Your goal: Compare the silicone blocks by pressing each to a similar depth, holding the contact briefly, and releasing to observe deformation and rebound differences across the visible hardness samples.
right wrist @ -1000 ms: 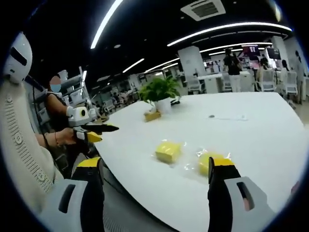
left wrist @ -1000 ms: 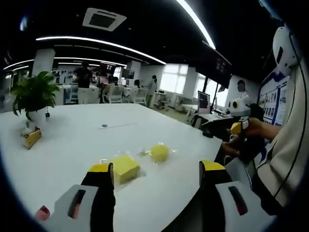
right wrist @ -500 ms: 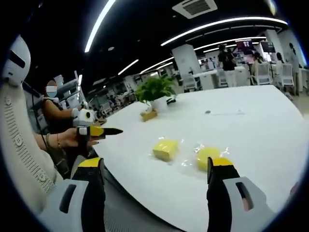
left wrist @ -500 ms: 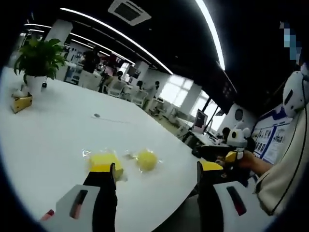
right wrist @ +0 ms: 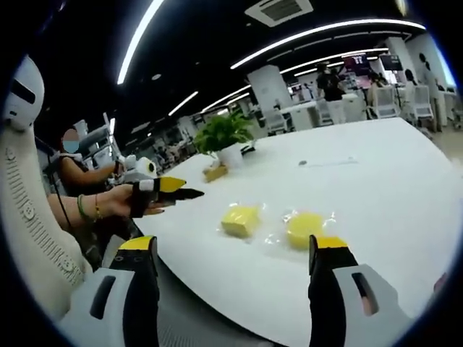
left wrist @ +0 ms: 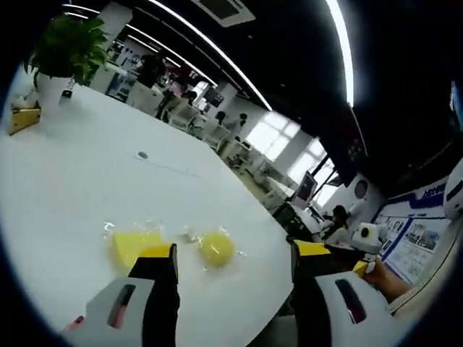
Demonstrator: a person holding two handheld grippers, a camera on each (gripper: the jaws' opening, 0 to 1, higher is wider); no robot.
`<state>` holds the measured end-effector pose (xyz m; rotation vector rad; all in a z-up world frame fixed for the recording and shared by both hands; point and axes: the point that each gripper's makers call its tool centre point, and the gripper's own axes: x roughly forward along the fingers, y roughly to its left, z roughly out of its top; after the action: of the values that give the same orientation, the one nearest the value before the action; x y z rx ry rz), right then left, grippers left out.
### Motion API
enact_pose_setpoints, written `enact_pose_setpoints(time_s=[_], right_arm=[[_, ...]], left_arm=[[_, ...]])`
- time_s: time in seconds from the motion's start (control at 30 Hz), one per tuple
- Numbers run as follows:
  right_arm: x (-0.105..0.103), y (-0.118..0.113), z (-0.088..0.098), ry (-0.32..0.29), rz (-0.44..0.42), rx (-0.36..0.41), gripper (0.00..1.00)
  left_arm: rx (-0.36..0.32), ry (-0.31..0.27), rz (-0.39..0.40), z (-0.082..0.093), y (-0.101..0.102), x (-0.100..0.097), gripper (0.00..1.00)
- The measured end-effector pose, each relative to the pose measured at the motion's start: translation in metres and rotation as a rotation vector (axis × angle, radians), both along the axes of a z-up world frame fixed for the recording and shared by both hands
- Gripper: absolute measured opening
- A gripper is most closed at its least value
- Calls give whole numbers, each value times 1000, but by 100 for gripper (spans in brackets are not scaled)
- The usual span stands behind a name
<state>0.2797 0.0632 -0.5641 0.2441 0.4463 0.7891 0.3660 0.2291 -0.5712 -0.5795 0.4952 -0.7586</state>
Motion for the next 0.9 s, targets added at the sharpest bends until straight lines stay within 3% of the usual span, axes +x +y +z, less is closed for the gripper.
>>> enact_pose_setpoints(time_s=[0.23, 0.33, 0.67, 0.9], right_arm=[[0, 2, -6, 29, 5, 20, 79], [1, -1, -6, 32, -3, 24, 79], [4, -12, -11, 36, -29, 24, 78], [5, -18, -19, 63, -50, 34, 77]], left_arm=[[-1, 31, 8, -9, -20, 27, 59], [42, 40, -14, -19, -32, 36, 62], [10, 222, -17, -60, -66, 64, 61], [56, 319, -10, -90, -87, 81, 60]])
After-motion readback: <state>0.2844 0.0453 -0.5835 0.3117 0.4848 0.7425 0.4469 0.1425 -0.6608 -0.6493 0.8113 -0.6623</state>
